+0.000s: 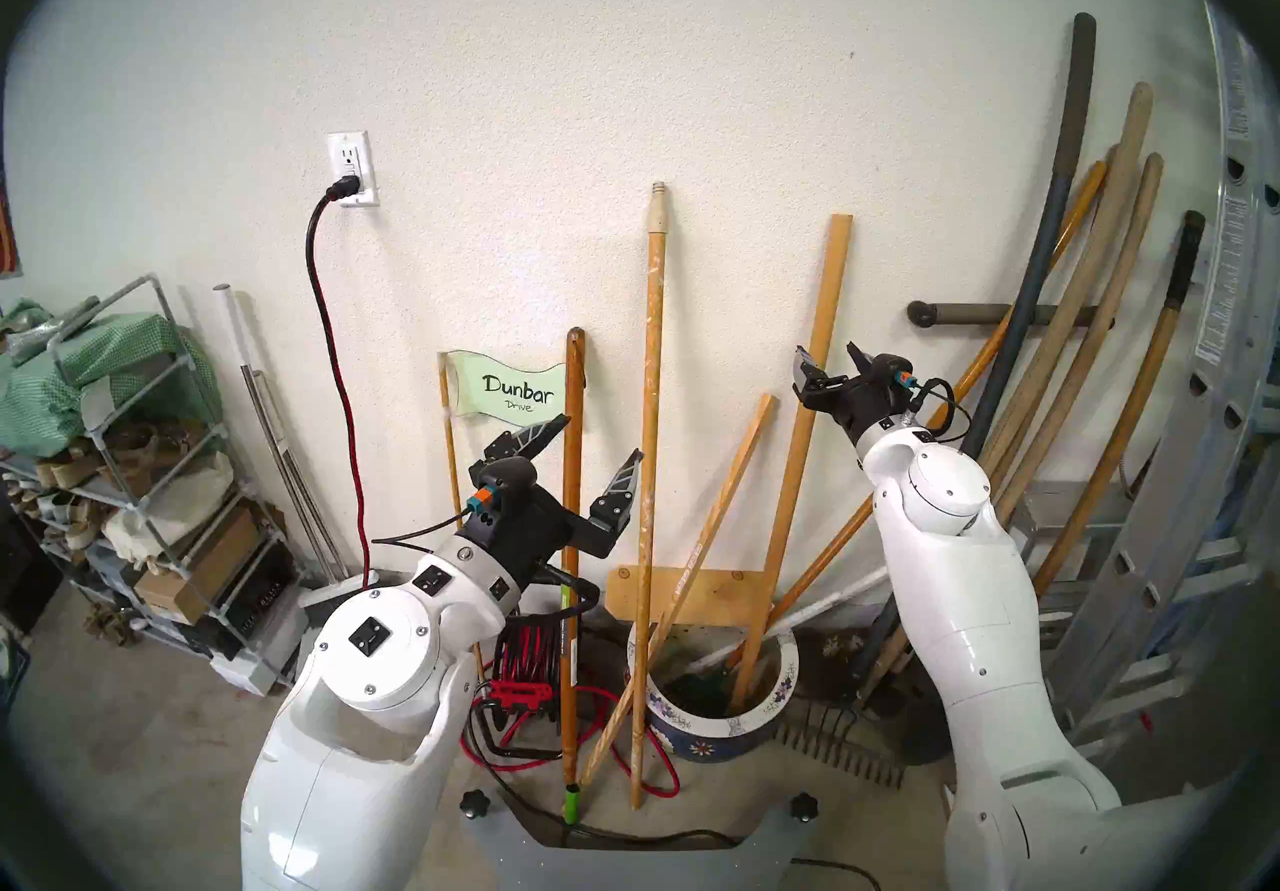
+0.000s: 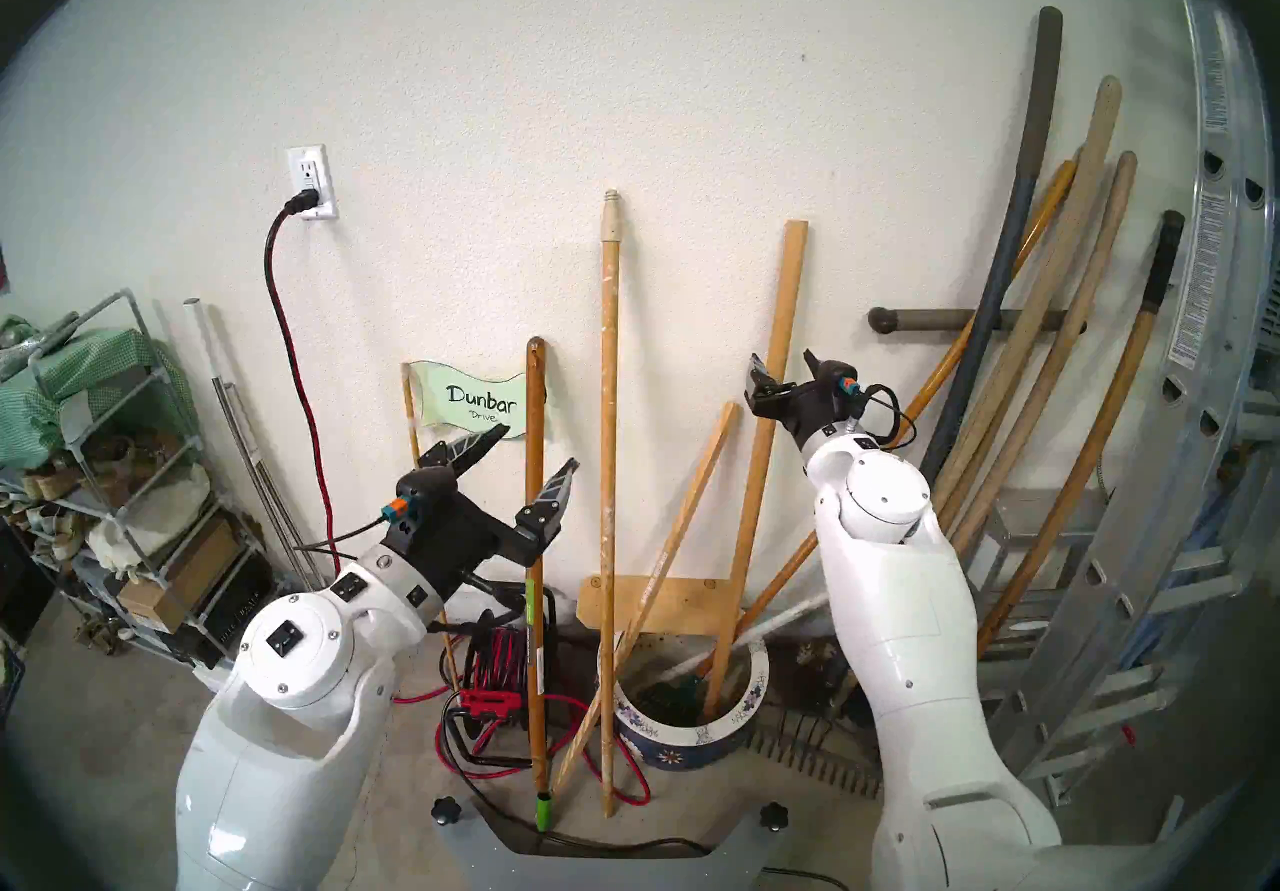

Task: Put wooden sticks into the pot

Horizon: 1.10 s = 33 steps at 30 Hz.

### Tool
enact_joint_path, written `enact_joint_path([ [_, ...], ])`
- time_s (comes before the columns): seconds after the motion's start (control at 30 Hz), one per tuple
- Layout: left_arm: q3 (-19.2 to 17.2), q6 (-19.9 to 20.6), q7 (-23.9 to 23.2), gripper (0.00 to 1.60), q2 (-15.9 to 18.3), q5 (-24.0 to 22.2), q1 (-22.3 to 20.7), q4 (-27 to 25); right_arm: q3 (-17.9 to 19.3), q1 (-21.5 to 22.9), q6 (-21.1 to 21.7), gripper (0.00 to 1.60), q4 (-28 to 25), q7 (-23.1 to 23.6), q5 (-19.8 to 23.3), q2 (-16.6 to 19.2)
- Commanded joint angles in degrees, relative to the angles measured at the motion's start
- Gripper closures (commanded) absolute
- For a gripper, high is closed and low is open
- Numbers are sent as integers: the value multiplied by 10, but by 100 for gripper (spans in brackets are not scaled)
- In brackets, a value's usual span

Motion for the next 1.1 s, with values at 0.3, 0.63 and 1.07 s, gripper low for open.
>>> enact_joint_path([
  [0.3, 0, 0, 0, 0, 0, 0, 0, 0, 18, -124, 62, 3, -154, 48, 45, 16],
  [0.63, 0, 0, 0, 0, 0, 0, 0, 0, 50, -171, 140, 0, -245, 46, 80, 9],
  [1.07, 0, 0, 0, 0, 0, 0, 0, 0, 71, -219, 272, 0, -356, -8, 86, -6],
])
